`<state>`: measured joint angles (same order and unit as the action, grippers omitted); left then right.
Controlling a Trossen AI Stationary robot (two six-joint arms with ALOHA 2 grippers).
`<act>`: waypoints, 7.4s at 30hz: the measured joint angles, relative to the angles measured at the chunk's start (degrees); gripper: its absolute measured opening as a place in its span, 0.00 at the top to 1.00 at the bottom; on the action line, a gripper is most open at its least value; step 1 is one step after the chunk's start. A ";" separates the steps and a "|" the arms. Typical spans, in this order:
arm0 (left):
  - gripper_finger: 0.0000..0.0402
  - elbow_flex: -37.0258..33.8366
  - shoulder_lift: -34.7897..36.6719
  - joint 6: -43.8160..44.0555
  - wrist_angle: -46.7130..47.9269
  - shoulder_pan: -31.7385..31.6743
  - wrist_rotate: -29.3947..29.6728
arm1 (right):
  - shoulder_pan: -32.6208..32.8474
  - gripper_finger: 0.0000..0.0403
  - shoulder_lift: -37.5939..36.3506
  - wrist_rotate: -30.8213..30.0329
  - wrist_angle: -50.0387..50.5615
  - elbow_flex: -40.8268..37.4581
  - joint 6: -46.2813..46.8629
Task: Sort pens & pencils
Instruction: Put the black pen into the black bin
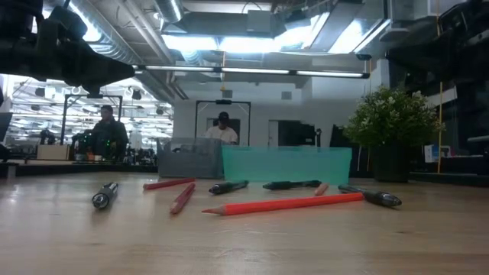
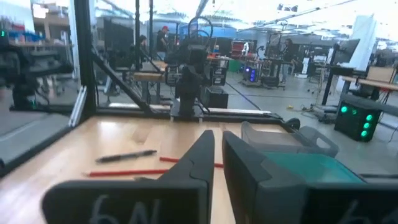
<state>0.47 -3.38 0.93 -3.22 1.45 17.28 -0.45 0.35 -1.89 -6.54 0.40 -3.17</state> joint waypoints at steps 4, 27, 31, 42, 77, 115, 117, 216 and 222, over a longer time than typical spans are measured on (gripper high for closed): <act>0.83 -0.02 0.02 -1.28 -0.03 0.02 1.01 | -0.02 0.91 0.01 0.00 0.41 0.00 2.73; 0.96 -0.02 0.00 -7.58 -2.17 0.00 2.71 | 0.00 0.91 3.35 -6.61 2.41 0.00 3.09; 0.99 0.00 -1.16 -8.02 -4.68 0.01 2.47 | -0.02 0.91 5.58 -6.71 1.07 0.00 1.52; 1.00 0.05 -15.04 -7.23 -11.43 -3.77 -4.86 | -0.02 0.91 10.26 -5.66 -1.51 0.00 1.74; 1.00 17.12 -66.65 -11.87 -33.29 -25.42 -37.13 | -9.78 0.93 71.98 14.39 -21.83 25.98 -8.55; 1.00 35.28 -67.04 -14.90 15.00 -12.80 -21.37 | -8.62 0.93 71.92 5.81 5.05 38.56 -5.17; 1.00 35.28 -67.04 -14.85 15.79 -11.00 -21.28 | -6.88 0.93 71.92 3.58 5.25 38.56 -4.69; 0.92 51.11 -98.38 -17.57 25.81 16.23 -23.17 | 21.75 0.93 76.18 -17.09 -0.05 38.49 19.47; 0.95 51.08 -98.38 -16.25 25.81 16.02 -23.26 | 22.84 0.93 76.20 -18.10 0.09 38.49 19.40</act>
<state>51.55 -101.75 -15.32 22.59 17.47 -5.98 22.39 76.55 -19.99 -6.44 38.89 16.23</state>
